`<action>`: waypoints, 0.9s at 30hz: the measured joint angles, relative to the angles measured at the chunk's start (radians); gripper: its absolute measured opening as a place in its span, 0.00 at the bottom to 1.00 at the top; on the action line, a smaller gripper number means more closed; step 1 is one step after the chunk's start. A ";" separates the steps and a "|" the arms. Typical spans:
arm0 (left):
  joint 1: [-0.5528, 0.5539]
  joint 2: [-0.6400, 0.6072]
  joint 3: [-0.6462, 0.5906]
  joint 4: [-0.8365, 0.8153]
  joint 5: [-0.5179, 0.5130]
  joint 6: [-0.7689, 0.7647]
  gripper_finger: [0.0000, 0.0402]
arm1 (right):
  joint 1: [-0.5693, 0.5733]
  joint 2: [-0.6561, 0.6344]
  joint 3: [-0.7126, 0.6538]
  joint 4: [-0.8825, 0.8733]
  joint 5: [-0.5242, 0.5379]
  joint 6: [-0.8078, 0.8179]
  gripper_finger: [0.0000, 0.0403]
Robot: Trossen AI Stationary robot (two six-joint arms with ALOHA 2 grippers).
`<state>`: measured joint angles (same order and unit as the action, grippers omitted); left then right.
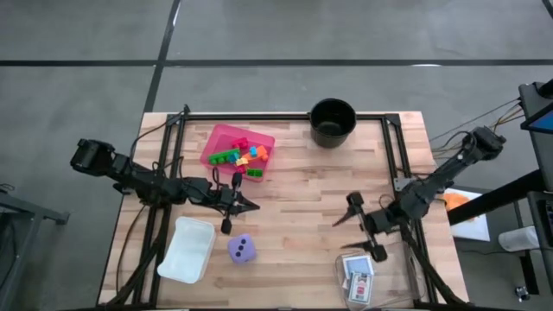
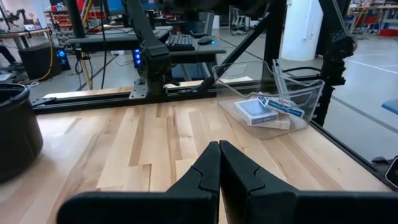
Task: Pick & Place Toys
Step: Put the purple dice into the white bin
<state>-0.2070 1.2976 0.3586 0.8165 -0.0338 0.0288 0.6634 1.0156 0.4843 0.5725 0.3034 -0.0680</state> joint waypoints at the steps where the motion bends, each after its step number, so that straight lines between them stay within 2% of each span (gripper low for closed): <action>1: 0.000 0.000 0.000 0.000 0.000 0.000 0.01 | -0.020 -0.021 -0.001 -0.030 -0.009 -0.001 0.71; 7: 0.000 0.000 -0.003 -0.002 0.000 0.000 0.01 | -0.116 -0.209 -0.001 -0.240 -0.052 -0.028 0.71; 13: 0.000 0.000 -0.004 -0.006 0.000 0.000 0.01 | -0.139 -0.430 -0.006 -0.425 -0.069 -0.080 0.71; 20: 0.000 0.000 -0.004 -0.006 0.000 -0.004 0.01 | -0.141 -0.661 -0.168 -0.430 -0.036 -0.120 0.71; 27: 0.000 0.000 -0.004 -0.006 0.000 -0.004 0.01 | -0.144 -0.968 -0.322 -0.480 -0.008 -0.164 0.71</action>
<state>-0.2070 1.2976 0.3546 0.8102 -0.0338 0.0246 0.5190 0.0475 0.1626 0.0928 0.2951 -0.2318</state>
